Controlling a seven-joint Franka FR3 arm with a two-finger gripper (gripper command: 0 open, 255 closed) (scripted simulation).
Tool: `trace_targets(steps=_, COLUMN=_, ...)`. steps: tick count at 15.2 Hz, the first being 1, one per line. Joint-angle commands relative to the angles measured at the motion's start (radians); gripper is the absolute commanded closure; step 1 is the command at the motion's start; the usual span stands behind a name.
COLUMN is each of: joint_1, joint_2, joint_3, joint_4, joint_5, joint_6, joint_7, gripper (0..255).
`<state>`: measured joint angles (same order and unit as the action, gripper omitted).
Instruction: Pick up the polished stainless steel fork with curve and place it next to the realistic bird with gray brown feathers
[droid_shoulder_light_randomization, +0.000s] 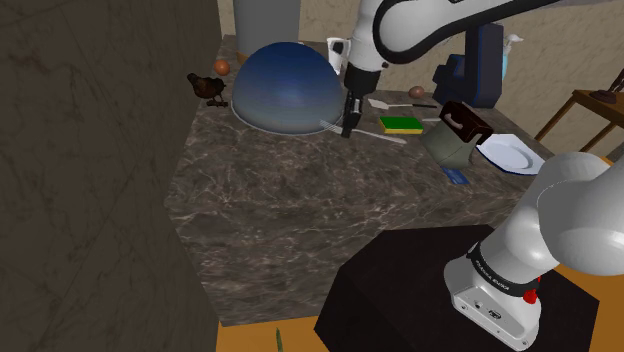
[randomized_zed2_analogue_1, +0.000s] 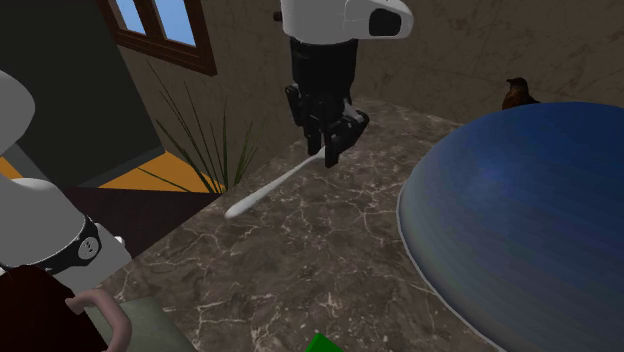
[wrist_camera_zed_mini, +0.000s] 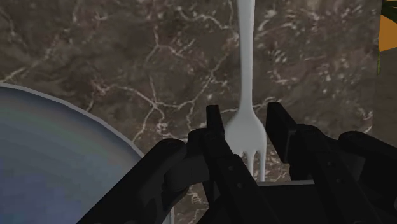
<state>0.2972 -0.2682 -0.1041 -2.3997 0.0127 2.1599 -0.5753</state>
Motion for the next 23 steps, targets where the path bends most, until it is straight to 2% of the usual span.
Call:
trace_targets(steps=1, joint_1=0.000, joint_2=-0.013, joint_3=0.001, joint_4=0.017, joint_5=-0.001, joint_6=-0.030, joint_7=0.003, gripper=255)
trace_targets(steps=21, joint_1=0.000, joint_2=-0.074, joint_3=0.008, joint_4=0.231, joint_5=-0.007, joint_6=-0.304, joint_7=0.015, gripper=255)
trace_targets(steps=23, joint_1=0.011, joint_2=-0.001, joint_3=0.019, joint_4=0.300, joint_5=0.003, joint_6=-0.301, joint_7=0.032, gripper=255)
